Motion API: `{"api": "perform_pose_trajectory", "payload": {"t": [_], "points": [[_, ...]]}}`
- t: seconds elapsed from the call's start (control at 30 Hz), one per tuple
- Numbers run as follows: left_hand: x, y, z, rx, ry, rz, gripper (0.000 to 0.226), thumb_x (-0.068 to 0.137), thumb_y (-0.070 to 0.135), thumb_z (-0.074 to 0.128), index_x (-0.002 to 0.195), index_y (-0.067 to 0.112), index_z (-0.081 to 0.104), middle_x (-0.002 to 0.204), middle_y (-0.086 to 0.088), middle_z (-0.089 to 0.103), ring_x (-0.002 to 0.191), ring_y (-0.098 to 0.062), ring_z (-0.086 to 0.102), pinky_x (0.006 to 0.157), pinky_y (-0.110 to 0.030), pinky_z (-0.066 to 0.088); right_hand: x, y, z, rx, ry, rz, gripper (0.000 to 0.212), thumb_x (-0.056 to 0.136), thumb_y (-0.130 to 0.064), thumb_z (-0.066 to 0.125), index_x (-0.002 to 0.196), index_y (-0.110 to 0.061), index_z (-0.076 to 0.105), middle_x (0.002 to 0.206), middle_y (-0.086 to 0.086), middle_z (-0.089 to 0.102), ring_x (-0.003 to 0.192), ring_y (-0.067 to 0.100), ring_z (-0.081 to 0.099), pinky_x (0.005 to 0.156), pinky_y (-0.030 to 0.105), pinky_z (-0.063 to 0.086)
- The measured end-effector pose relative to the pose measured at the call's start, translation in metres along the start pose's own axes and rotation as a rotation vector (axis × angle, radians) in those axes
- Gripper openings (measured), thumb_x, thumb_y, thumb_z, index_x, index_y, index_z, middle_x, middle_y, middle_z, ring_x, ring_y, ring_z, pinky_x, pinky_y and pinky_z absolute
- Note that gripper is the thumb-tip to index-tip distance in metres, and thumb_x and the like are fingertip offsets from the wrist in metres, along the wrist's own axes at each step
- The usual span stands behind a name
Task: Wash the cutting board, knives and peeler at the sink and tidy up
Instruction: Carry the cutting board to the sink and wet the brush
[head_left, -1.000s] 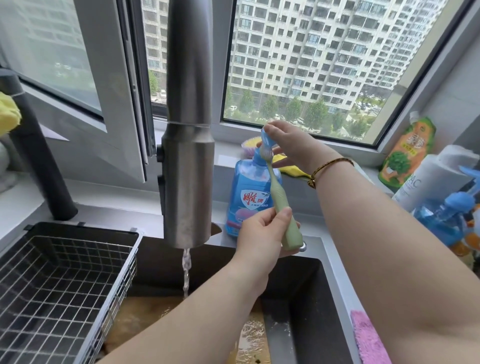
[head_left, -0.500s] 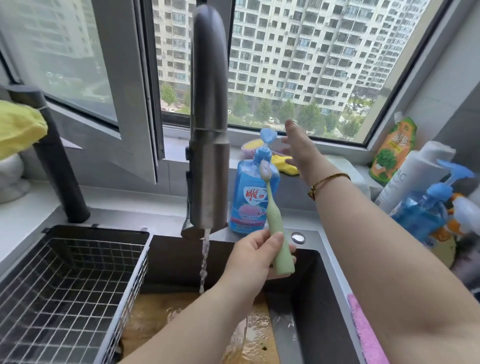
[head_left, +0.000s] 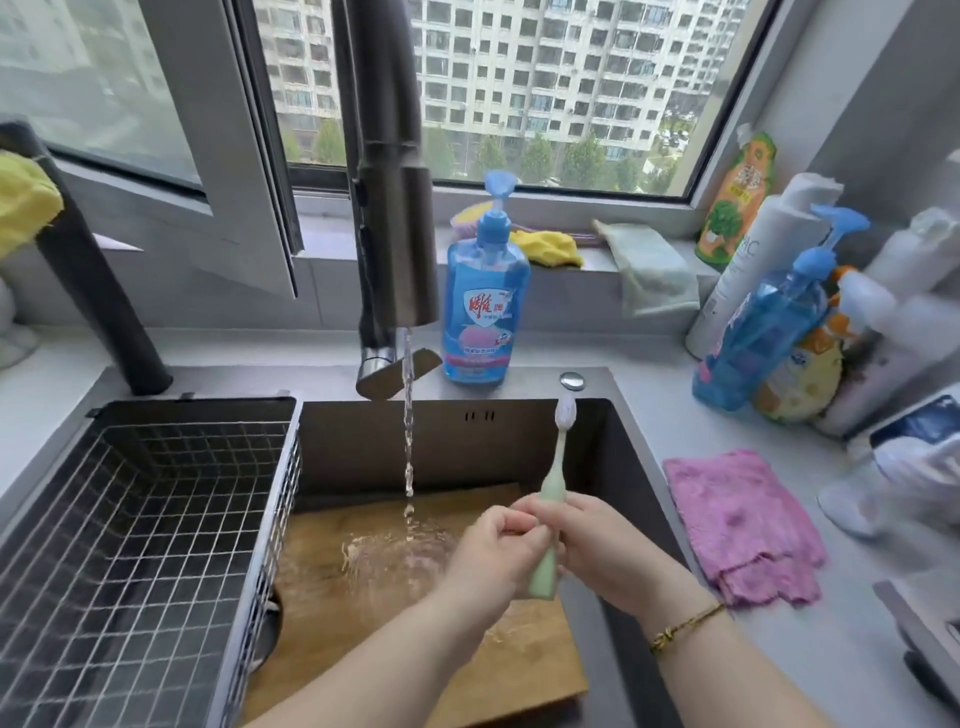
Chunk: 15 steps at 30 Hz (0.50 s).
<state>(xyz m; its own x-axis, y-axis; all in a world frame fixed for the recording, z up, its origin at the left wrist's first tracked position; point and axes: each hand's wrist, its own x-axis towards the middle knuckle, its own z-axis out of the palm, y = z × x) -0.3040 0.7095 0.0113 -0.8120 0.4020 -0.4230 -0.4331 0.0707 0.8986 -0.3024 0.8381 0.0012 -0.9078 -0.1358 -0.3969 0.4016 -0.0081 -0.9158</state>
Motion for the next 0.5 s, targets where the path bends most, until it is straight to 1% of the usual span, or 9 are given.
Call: {"api": "perform_pose_trajectory", "payload": {"t": [0.03, 0.1, 0.17, 0.2, 0.27, 0.33, 0.43, 0.47, 0.5], "points": [[0.001, -0.007, -0.001, 0.039, 0.009, -0.012, 0.002, 0.093, 0.019, 0.052, 0.094, 0.017, 0.053, 0.092, 0.000, 0.066, 0.080, -0.007, 0.065, 0.068, -0.020, 0.054, 0.001, 0.008, 0.000, 0.008, 0.019, 0.009, 0.020, 0.083, -0.023, 0.057, 0.088, -0.006, 0.065, 0.081, 0.014, 0.056, 0.072, 0.022, 0.054, 0.062, 0.025, 0.043], [0.006, -0.019, -0.006, 0.105, 0.007, -0.016, 0.007, 0.093, 0.021, 0.051, 0.090, 0.026, 0.055, 0.097, 0.007, 0.061, 0.092, -0.008, 0.060, 0.074, -0.018, 0.051, 0.003, 0.020, -0.002, 0.018, 0.067, 0.026, 0.015, 0.091, -0.018, 0.053, 0.090, -0.006, 0.063, 0.087, 0.011, 0.063, 0.084, 0.021, 0.062, 0.073, 0.027, 0.050], [0.011, -0.032, -0.014, 0.140, 0.000, -0.060, 0.011, 0.095, 0.024, 0.047, 0.091, 0.029, 0.056, 0.100, 0.011, 0.060, 0.097, -0.008, 0.058, 0.078, -0.018, 0.048, 0.007, 0.028, -0.005, 0.013, 0.134, 0.065, 0.014, 0.093, -0.015, 0.049, 0.092, -0.005, 0.060, 0.090, 0.007, 0.067, 0.086, 0.019, 0.066, 0.078, 0.027, 0.054], [0.013, -0.040, -0.021, 0.162, 0.012, -0.095, 0.012, 0.096, 0.026, 0.045, 0.091, 0.028, 0.056, 0.102, 0.009, 0.060, 0.098, -0.008, 0.057, 0.079, -0.018, 0.047, 0.011, 0.033, -0.009, 0.009, 0.172, 0.090, 0.014, 0.094, -0.014, 0.047, 0.092, -0.006, 0.058, 0.091, 0.006, 0.067, 0.085, 0.019, 0.066, 0.078, 0.028, 0.054], [0.019, -0.059, -0.039, 0.213, 0.098, -0.182, 0.015, 0.097, 0.026, 0.042, 0.092, 0.025, 0.056, 0.105, 0.003, 0.060, 0.098, -0.012, 0.056, 0.080, -0.024, 0.045, 0.019, 0.043, -0.018, -0.004, 0.237, 0.148, 0.012, 0.095, -0.014, 0.045, 0.095, -0.007, 0.054, 0.092, 0.004, 0.066, 0.083, 0.018, 0.064, 0.076, 0.028, 0.053], [0.025, -0.080, -0.061, 0.217, 0.255, -0.279, 0.020, 0.098, 0.021, 0.040, 0.102, 0.017, 0.059, 0.102, -0.001, 0.060, 0.093, -0.017, 0.053, 0.081, -0.027, 0.041, 0.029, 0.055, -0.025, -0.064, 0.258, 0.201, 0.011, 0.096, -0.015, 0.044, 0.100, -0.009, 0.052, 0.091, 0.002, 0.064, 0.083, 0.016, 0.061, 0.079, 0.029, 0.050], [0.032, -0.104, -0.090, 0.284, 0.456, -0.397, 0.030, 0.097, 0.012, 0.039, 0.120, 0.000, 0.056, 0.095, -0.010, 0.061, 0.078, -0.018, 0.052, 0.067, -0.026, 0.040, 0.044, 0.072, -0.028, -0.182, 0.288, 0.280, 0.009, 0.095, -0.019, 0.046, 0.098, -0.011, 0.051, 0.085, -0.004, 0.055, 0.091, 0.016, 0.053, 0.076, 0.026, 0.041], [0.035, -0.110, -0.098, 0.312, 0.485, -0.429, 0.032, 0.097, 0.010, 0.039, 0.123, -0.002, 0.054, 0.101, -0.014, 0.061, 0.084, -0.022, 0.055, 0.070, -0.028, 0.042, 0.050, 0.078, -0.029, -0.198, 0.317, 0.292, 0.012, 0.095, -0.021, 0.047, 0.102, -0.011, 0.050, 0.086, -0.005, 0.052, 0.094, 0.017, 0.050, 0.078, 0.027, 0.039], [0.039, -0.114, -0.104, 0.322, 0.517, -0.458, 0.033, 0.097, 0.010, 0.038, 0.125, -0.003, 0.051, 0.115, -0.017, 0.059, 0.100, -0.028, 0.056, 0.081, -0.030, 0.042, 0.054, 0.084, -0.030, -0.199, 0.348, 0.303, 0.018, 0.095, -0.022, 0.047, 0.109, -0.011, 0.050, 0.087, -0.005, 0.051, 0.096, 0.017, 0.047, 0.080, 0.027, 0.036]]}}
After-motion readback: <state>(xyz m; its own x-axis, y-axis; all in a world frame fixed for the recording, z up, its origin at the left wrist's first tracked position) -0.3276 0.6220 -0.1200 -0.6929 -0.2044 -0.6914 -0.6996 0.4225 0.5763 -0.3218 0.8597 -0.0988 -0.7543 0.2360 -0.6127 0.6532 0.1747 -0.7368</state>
